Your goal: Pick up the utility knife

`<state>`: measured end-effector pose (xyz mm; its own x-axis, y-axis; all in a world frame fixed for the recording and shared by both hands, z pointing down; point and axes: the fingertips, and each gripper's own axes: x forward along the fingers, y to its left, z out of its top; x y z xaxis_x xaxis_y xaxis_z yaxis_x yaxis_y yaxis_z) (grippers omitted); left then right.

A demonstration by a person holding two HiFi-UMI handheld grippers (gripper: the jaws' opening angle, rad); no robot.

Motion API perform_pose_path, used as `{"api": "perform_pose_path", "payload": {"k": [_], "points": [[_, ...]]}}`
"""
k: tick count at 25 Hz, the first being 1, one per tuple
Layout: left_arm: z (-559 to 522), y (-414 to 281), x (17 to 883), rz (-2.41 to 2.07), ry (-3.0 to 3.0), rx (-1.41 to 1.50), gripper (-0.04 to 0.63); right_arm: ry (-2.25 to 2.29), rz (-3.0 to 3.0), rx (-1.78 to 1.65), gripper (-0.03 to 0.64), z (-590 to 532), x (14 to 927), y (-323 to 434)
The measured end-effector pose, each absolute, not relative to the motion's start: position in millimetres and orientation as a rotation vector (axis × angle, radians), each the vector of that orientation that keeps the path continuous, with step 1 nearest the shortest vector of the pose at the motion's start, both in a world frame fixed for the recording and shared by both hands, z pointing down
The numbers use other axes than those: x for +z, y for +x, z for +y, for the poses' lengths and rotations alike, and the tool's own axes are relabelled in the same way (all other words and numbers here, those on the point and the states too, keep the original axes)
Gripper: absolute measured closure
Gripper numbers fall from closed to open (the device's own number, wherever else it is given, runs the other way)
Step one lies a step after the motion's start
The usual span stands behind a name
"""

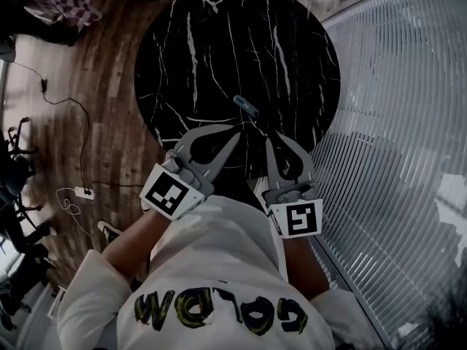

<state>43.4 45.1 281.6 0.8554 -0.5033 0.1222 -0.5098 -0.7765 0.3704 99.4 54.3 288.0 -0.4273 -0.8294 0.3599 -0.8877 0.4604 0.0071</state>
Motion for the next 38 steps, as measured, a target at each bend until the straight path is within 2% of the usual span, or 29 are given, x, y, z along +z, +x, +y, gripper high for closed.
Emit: {"api": "perform_pose_path", "payload": {"k": [7, 11, 19, 38], "points": [[28.8, 52.1, 342.7, -0.732, 2.643, 0.158, 0.594, 1.224, -2.286, 0.275, 0.578, 40.5, 364.6, 99.1], [20.1, 54.3, 374.8, -0.718, 2.643, 0.184, 0.592, 1.144, -2.213, 0.32, 0.54, 33.8, 410.8, 101.4], [9.8, 58.9, 435.0, -0.642, 2.637, 0.219, 0.593, 0.961, -2.06, 0.397, 0.531, 26.7, 485.2, 104.5], [-9.2, 73.4, 531.8, -0.547, 2.631, 0.231, 0.594, 0.67, -1.828, 0.477, 0.467, 17.2, 605.7, 114.2]]}}
